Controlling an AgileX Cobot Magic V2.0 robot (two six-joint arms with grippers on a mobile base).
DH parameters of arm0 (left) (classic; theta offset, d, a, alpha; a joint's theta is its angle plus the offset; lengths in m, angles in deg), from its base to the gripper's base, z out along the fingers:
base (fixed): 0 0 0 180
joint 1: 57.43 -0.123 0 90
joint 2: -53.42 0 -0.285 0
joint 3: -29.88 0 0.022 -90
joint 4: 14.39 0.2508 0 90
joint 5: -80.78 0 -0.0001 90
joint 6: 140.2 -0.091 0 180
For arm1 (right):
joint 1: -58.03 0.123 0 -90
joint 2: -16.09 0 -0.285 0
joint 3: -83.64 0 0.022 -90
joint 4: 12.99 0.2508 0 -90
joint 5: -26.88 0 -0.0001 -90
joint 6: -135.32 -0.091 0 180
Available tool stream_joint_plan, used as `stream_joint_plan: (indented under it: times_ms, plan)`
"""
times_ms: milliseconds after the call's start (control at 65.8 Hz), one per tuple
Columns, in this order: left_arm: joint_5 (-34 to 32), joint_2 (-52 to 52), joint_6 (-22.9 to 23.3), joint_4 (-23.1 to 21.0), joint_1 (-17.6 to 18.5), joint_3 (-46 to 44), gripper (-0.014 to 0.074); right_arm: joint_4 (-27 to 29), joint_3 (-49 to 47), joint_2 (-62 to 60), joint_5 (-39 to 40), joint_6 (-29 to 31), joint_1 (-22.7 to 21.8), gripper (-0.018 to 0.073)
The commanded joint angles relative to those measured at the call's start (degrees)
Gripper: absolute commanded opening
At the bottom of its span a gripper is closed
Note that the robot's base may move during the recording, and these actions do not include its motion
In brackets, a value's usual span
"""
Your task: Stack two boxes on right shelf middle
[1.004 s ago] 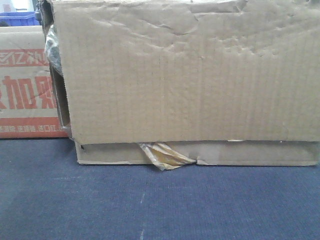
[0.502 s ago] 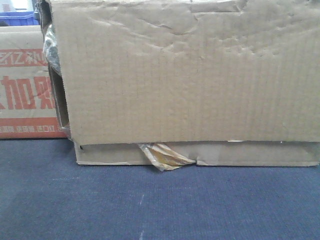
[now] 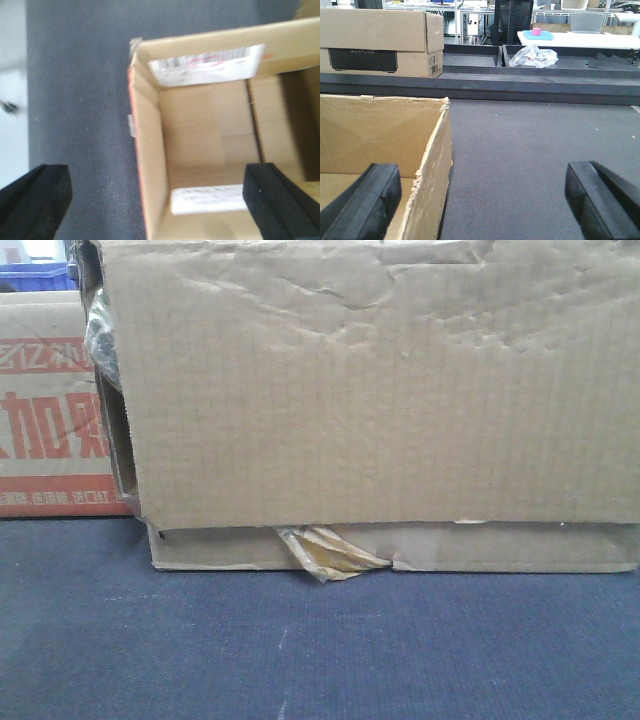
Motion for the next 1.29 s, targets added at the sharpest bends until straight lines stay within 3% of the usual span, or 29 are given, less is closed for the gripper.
stream_joint_plan:
  times_ms: [0,91,380,715,821,912,1064,1277]
  plan:
    - [-0.26,3.07,-3.92,-4.85,-2.71,-0.66,0.0599,-0.10,-0.50,0.20,1.21,0.00,0.03,0.0570]
    - [-1.49,5.69,-5.47,-7.93,-4.88,-0.66,0.0599,-0.10,-0.50,0.20,1.21,0.00,0.03,0.0570]
    - [-6.74,11.25,-5.58,-6.63,-5.57,-0.66,0.0599,-0.10,-0.50,0.20,1.21,0.00,0.03,0.0570]
    - [-4.94,15.02,-5.58,-6.63,-5.57,-0.53,0.0587,-0.10,-0.50,0.20,1.33,0.00,0.03,0.0570]
    - [-4.43,15.02,-5.58,-6.63,-5.57,-0.53,0.0489,-0.10,-0.50,0.20,1.43,0.00,0.03,0.0570]
    - [-4.20,15.02,-5.58,-6.63,-5.57,-0.53,0.0298,-0.10,-0.50,0.20,1.43,0.00,0.03,0.0570]
    - [-3.99,14.92,-5.58,-6.63,-5.57,-0.53,-0.0115,-0.10,-0.50,0.20,1.43,0.00,0.03,0.0570]
    - [-3.78,12.38,-5.35,-5.71,-5.57,-0.53,-0.0111,-0.10,-0.50,0.20,1.43,0.00,0.03,0.0570]
